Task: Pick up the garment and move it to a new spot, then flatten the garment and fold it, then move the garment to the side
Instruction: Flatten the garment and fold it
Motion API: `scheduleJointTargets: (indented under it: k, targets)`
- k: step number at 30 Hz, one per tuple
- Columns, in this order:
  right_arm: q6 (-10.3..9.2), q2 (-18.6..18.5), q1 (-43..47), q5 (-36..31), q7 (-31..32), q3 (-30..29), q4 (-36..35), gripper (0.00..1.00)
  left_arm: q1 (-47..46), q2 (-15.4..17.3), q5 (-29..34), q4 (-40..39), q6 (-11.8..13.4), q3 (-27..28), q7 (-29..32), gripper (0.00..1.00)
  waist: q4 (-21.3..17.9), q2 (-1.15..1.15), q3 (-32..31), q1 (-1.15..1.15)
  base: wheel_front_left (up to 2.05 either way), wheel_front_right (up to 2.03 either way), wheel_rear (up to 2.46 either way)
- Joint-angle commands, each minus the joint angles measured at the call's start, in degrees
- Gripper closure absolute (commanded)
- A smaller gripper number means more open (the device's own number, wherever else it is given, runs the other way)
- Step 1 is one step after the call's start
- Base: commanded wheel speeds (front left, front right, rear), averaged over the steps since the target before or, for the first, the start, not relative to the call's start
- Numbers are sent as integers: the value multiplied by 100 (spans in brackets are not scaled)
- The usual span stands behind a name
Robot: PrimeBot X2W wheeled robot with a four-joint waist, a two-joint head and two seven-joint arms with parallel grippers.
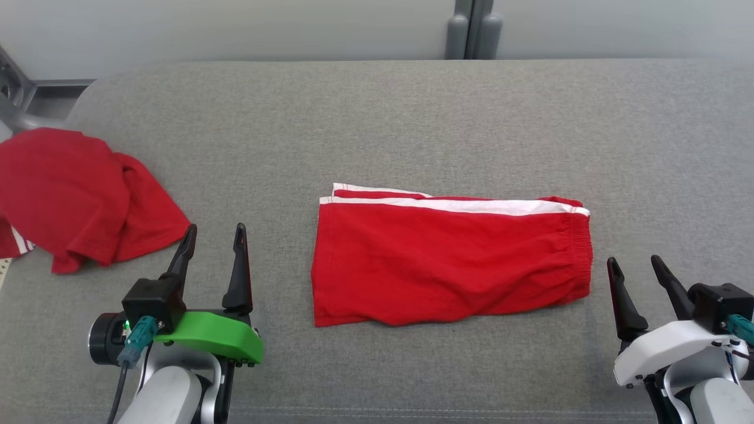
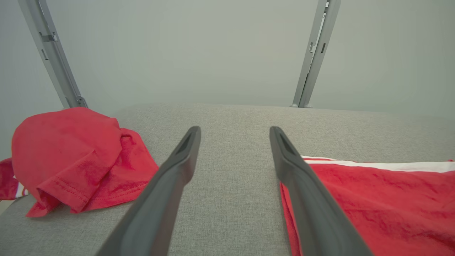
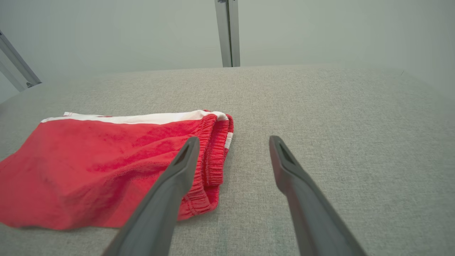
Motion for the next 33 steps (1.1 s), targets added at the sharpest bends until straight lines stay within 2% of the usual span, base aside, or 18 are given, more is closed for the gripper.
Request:
scheduleJointTargets:
  k: [1, 10, 18, 23, 24, 25, 26, 27, 33]
  targets:
    - [-4, -22, -65, 38, -8, 7, 50, 0, -72, -12, 48, -1, -25, 0, -11, 0, 215, 0, 123, 0, 0, 0, 0]
    - [-4, -96, -642, 248, -168, 298, 1131, 0, -265, -167, 61, 101, -118, -17, -48, 0, 550, 0, 412, 0, 0, 0, 0]
    - [-5, -123, -1063, 413, -336, 308, 2223, 0, -373, -262, 108, 172, -180, -3, -70, 0, 551, 0, 525, 0, 0, 0, 0]
    - [-7, -96, -1218, 642, -425, 488, 2608, 2, -411, -287, 127, 185, -188, 34, -66, 0, 479, 0, 559, 0, 0, 0, 0]
    - [-7, -90, -1252, 709, -427, 555, 2656, 42, -423, -291, 135, 194, -196, 40, -67, 0, 461, 0, 568, 0, 0, 0, 0]
    - [-7, -84, -1289, 790, -434, 626, 2684, 61, -432, -289, 145, 202, -204, 48, -68, 0, 439, 0, 579, 0, 0, 0, 0]
    - [-6, -79, -1328, 897, -437, 689, 2720, 89, -444, -295, 148, 208, -211, 50, -68, 0, 423, 0, 589, 0, 0, 0, 0]
    - [-6, -79, -1360, 1004, -428, 757, 2749, 100, -455, -303, 147, 213, -220, 53, -69, 0, 411, 0, 597, 0, 0, 0, 0]
    - [-15, -276, -1438, 1595, -587, 824, 2799, 100, -463, -325, 176, 231, -237, 74, -74, 0, 345, 0, 635, 0, 0, 0, 0]
